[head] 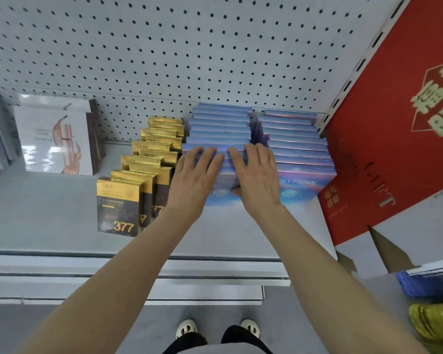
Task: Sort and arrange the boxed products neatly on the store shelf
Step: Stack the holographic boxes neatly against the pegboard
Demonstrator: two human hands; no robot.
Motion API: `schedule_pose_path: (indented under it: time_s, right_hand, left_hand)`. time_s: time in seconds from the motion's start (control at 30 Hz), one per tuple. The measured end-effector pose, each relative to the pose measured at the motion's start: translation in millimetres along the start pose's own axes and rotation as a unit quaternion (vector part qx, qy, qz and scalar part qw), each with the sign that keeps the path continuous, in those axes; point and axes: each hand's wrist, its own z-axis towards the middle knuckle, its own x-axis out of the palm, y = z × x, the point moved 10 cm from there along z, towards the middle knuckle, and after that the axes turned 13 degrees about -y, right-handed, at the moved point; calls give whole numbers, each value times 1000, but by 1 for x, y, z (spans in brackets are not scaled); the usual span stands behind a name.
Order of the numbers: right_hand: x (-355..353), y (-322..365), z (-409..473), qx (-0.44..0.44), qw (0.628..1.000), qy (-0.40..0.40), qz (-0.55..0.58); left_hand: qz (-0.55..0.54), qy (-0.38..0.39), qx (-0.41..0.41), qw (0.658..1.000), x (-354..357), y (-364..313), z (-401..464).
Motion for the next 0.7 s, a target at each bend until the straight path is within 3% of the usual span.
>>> schedule_pose_path:
  time_s: [0.07, 0.13, 0.2, 0.27, 0.3, 0.4, 0.5, 0.7]
  right_hand:
    - [2, 0, 1, -12, 1000, 15, 0]
    - [-1, -7, -1, 13, 999, 21, 41]
    - [-16, -39, -4, 108, 988, -37, 101]
    - [-32, -90, -14, 214, 967, -110, 88]
    - [-31, -119, -21, 265, 957, -101, 52]
    - [-3, -181, -44, 387, 921, 32, 20]
    - [16, -187, -44, 409, 904, 48, 112]
    - [20, -183, -40, 404, 903, 42, 139]
  left_hand:
    - [-30, -8, 10, 999, 1, 3, 5]
    - [-92, -15, -39, 995, -1, 16, 8]
    - [-154, 25, -123, 980, 6, 34, 9]
    - [-204, 79, -162, 962, 18, 43, 11]
    - [-225, 103, -164, 955, 23, 44, 12]
    - [-260, 139, -155, 943, 35, 42, 16]
    - [-262, 139, -151, 943, 42, 37, 21]
    - [-305, 133, -152, 931, 44, 25, 26]
